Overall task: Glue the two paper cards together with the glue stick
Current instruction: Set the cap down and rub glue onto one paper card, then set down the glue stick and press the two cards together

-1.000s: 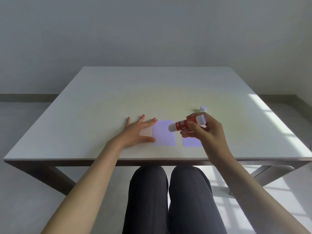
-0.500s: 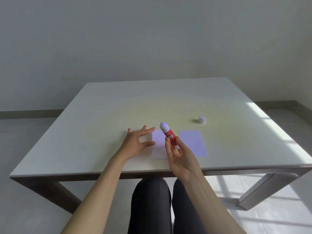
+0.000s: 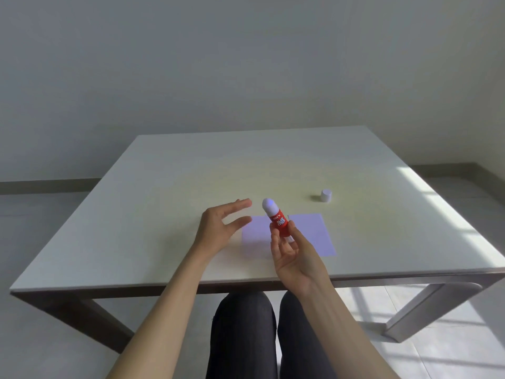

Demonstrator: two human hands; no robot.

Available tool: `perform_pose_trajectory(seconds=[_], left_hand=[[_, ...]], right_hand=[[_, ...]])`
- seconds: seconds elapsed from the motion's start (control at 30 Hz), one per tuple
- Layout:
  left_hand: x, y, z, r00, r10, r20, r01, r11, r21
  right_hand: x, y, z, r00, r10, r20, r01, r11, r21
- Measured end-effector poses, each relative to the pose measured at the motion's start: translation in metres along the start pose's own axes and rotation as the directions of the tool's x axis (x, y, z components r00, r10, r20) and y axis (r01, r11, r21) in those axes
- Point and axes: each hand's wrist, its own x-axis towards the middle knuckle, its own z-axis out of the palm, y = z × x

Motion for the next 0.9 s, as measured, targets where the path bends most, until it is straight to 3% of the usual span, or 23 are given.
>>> perform_pose_trajectory(seconds=[0.07,0.17,0.27,0.3,0.33,0.4,0.43,0.47,0.5,0.53,0.77,0.9], left_hand=[[-0.004,0.019,0.004,0.997,0.033,0.065,-0.021,0.986,-0.166],[-0.006,0.035,0.012,0.997,0.043,0.065,-0.027,0.973,-0.231],[0.001,0.042,0.004,0.999,0.052,-0.014,-0.053,0.976,-0.210],[0.007,0.043,-0.002,0.997,0.059,-0.046,-0.066,0.983,-0.169],[0.015,0.043,-0.009,0.994,0.073,-0.086,-0.081,0.993,-0.087],[0.034,0.040,-0.022,0.983,0.072,-0.168,-0.053,0.991,0.120],[0.042,0.037,-0.026,0.975,0.055,-0.217,-0.009,0.979,0.206],[0.048,0.032,-0.028,0.966,0.036,-0.258,0.035,0.963,0.267],[0.053,0.027,-0.028,0.959,0.017,-0.281,0.072,0.949,0.305],[0.057,0.021,-0.026,0.956,-0.001,-0.295,0.101,0.941,0.322],[0.062,-0.001,-0.016,0.938,-0.065,-0.341,0.167,0.945,0.280],[0.060,-0.007,-0.015,0.939,-0.056,-0.340,0.151,0.954,0.260]], right_hand=[[0.003,0.004,0.004,0.999,0.030,0.023,-0.029,0.998,-0.049],[0.008,0.010,0.008,0.997,0.031,0.072,-0.019,0.986,-0.165],[0.009,0.012,0.000,0.994,-0.091,0.064,0.111,0.869,-0.482],[0.009,0.012,-0.006,0.976,-0.198,0.086,0.206,0.736,-0.644],[0.010,0.013,-0.013,0.936,-0.320,0.144,0.301,0.521,-0.799],[0.012,0.016,-0.025,0.800,-0.443,0.406,0.402,-0.107,-0.909],[0.012,0.018,-0.029,0.725,-0.398,0.562,0.399,-0.423,-0.813],[0.014,0.021,-0.032,0.642,-0.306,0.703,0.377,-0.673,-0.637],[0.016,0.025,-0.036,0.556,-0.209,0.804,0.336,-0.828,-0.448],[0.017,0.028,-0.038,0.507,-0.135,0.851,0.287,-0.905,-0.314],[0.016,0.027,-0.040,0.534,-0.035,0.845,0.191,-0.968,-0.161],[0.010,0.029,-0.039,0.528,0.000,0.849,0.231,-0.962,-0.144]])
